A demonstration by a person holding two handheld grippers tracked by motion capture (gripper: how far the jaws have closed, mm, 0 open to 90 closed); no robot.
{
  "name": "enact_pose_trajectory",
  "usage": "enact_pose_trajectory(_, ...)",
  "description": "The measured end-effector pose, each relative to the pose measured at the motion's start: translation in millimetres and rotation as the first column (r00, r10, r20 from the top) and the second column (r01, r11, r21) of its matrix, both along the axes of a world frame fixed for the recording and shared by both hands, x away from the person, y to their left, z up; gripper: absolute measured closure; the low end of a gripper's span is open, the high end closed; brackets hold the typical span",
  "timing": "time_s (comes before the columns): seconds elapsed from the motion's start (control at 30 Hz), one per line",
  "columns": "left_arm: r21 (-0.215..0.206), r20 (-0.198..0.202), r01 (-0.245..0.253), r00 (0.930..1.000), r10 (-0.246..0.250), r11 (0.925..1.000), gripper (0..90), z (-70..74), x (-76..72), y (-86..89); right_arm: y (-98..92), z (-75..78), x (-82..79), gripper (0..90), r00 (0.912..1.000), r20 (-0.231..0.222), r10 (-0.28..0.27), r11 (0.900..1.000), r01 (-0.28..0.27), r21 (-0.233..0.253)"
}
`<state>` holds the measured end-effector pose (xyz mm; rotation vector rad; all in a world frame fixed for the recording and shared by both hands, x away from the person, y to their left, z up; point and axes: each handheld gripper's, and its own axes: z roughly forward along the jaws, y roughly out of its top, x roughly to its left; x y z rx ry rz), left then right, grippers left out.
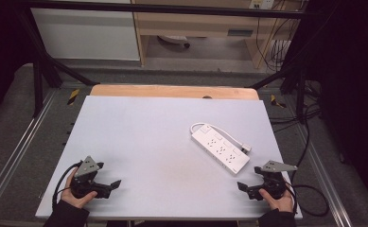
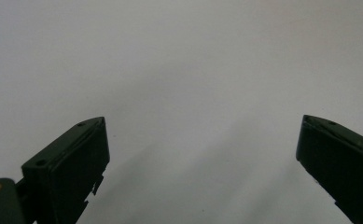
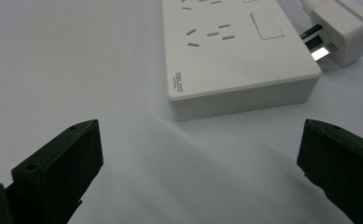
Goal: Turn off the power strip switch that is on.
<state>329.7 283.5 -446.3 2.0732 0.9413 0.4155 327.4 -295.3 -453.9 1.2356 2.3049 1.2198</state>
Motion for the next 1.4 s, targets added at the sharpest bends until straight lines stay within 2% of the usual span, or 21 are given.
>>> enact_pose_trajectory(0.43,-0.005,-0.012,-0.004,0.9999,0.004,1.0000,2.8,-1.7,1.0,1.7,1.5,1.4,-0.6,0.8,1.0000,-0.003,-0.003,1.000,0.003,-0.004)
enact_pose_trajectory(1.4,-0.007,-0.016,-0.018,0.9997,0.018,0.9998,3.3,-1.9,2.0,2.7,11.9,11.7,0.5,0.7,0.9994,0.034,0.005,1.000,-0.005,-0.008)
